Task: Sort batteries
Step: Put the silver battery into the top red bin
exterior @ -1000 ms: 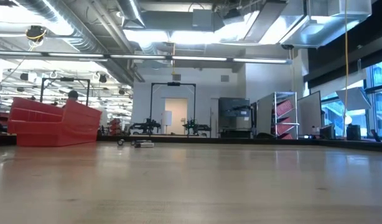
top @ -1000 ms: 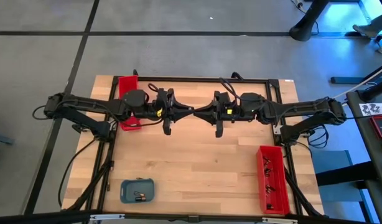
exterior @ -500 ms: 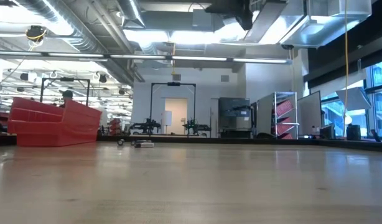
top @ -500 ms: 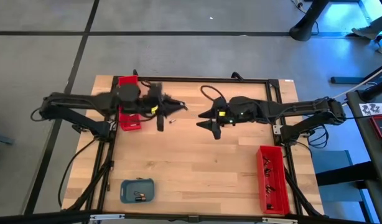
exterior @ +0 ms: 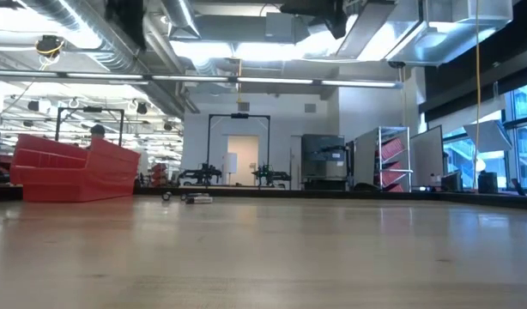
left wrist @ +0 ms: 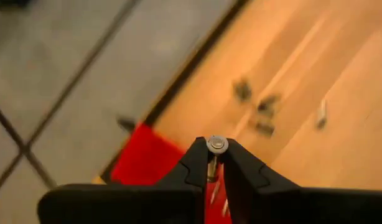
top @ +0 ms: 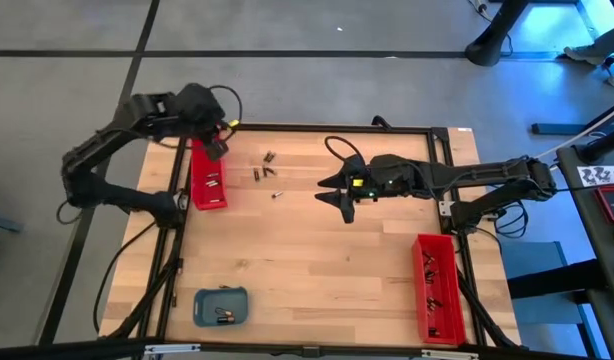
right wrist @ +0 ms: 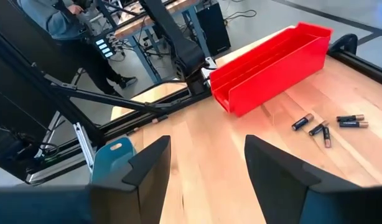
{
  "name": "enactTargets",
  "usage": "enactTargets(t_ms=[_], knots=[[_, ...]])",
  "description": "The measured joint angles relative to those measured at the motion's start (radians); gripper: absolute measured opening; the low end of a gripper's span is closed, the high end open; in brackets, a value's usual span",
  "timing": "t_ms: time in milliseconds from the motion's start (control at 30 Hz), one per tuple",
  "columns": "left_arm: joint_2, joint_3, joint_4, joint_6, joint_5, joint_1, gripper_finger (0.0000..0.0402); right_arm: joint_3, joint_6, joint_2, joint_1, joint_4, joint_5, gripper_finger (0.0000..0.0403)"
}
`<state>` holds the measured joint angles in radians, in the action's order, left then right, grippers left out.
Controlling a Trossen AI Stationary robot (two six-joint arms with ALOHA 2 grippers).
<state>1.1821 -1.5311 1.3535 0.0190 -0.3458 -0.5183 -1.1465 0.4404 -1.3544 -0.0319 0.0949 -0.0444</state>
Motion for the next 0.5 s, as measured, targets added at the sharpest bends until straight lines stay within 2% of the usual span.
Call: enactTargets(t_ms=[167,367,500], knots=[[0.013,0.198,-0.030,0.136,0.146,-0.200,0.0020,0.000,0.001,0.001,0.000,-0.029,0.000,0.0205],[0.037,0.462,-0.120,0.278,0.152,-0.379,0.0020,0.000,0.054,0.001,-0.002,-0.041,0.002,0.0205],[0.043,0.575,-0.244,0.335,0.151,-0.436,0.0020,0.000,0.087,0.001,-0.009,-0.041,0.001,0.0205]])
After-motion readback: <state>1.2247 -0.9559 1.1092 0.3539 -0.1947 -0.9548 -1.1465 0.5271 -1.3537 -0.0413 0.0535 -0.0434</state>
